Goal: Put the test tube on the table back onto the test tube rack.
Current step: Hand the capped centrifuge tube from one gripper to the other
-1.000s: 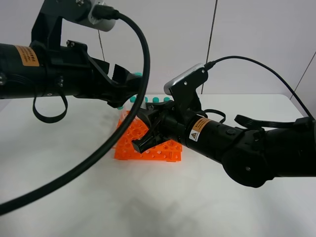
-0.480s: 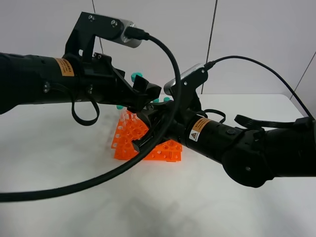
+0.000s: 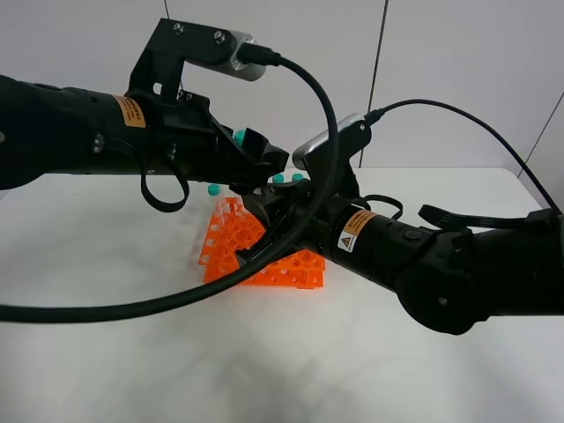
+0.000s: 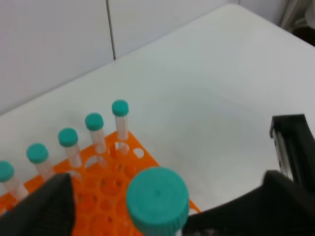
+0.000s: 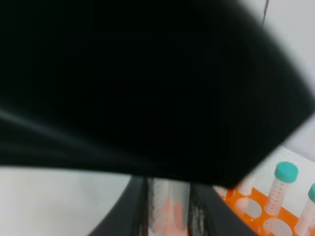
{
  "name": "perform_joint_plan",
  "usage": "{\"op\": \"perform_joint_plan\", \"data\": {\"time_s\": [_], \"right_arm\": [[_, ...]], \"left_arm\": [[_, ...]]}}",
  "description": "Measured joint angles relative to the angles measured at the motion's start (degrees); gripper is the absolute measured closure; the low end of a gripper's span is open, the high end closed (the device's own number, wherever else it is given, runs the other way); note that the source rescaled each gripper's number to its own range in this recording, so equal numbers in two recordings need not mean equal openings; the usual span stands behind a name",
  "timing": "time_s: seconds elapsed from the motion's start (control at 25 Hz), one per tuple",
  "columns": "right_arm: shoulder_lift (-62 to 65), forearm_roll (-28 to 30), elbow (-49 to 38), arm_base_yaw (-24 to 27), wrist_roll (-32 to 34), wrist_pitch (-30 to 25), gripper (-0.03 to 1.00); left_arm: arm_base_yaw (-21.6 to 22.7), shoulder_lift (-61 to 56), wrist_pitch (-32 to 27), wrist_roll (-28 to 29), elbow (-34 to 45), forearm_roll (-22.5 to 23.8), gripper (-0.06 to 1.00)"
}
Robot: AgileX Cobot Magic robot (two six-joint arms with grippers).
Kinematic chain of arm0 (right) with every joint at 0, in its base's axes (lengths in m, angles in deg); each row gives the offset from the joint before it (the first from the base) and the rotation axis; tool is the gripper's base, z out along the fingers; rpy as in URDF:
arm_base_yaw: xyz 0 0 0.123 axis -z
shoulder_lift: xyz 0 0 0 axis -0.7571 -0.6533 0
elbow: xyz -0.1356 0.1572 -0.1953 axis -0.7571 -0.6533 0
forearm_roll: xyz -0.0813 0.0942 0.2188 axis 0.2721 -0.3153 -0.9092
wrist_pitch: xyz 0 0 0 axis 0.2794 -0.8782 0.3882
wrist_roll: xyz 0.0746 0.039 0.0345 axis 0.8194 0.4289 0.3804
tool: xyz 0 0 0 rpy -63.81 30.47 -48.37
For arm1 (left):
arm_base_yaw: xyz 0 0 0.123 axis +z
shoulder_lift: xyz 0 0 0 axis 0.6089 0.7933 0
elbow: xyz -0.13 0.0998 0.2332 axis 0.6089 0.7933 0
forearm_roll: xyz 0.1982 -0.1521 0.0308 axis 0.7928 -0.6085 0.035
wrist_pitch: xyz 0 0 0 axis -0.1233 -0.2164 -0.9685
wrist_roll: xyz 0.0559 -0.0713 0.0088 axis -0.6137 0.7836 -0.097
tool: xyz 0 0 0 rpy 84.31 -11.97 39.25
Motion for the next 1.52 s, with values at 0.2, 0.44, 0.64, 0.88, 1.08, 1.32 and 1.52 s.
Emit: {"op": "perform_joint_plan", "data": {"time_s": [0.2,0.44,0.64,0.88,1.08,1.32,1.52], "right_arm": [[0.0,0.0,0.0,0.0,-0.1,0.0,0.97],[0.0,0.0,0.0,0.0,-0.1,0.0,0.97],[0.0,-0.1,0.0,0.0,-0.1,0.0,0.97],[0.0,-0.2,0.0,0.0,-0.2,0.0,0.97],[0.0,-0.2,0.0,0.0,-0.3,0.0,0.97],[0.0,-0.2,0.0,0.0,-0.3,0.0,0.97],[0.0,-0.2,0.0,0.0,-0.3,0.0,0.97]], "left_arm": [[0.0,0.0,-0.2,0.0,0.0,0.0,0.45],[0.0,0.0,0.4,0.0,0.0,0.0,0.70],[0.0,0.0,1.1,0.0,0.0,0.0,0.77],[0.0,0.0,1.4,0.0,0.0,0.0,0.94],[0.0,0.0,1.4,0.0,0.0,0.0,0.94],[0.0,0.0,1.4,-0.5,0.0,0.0,0.94],[0.0,0.0,1.4,-1.0,0.0,0.0,0.94]]}}
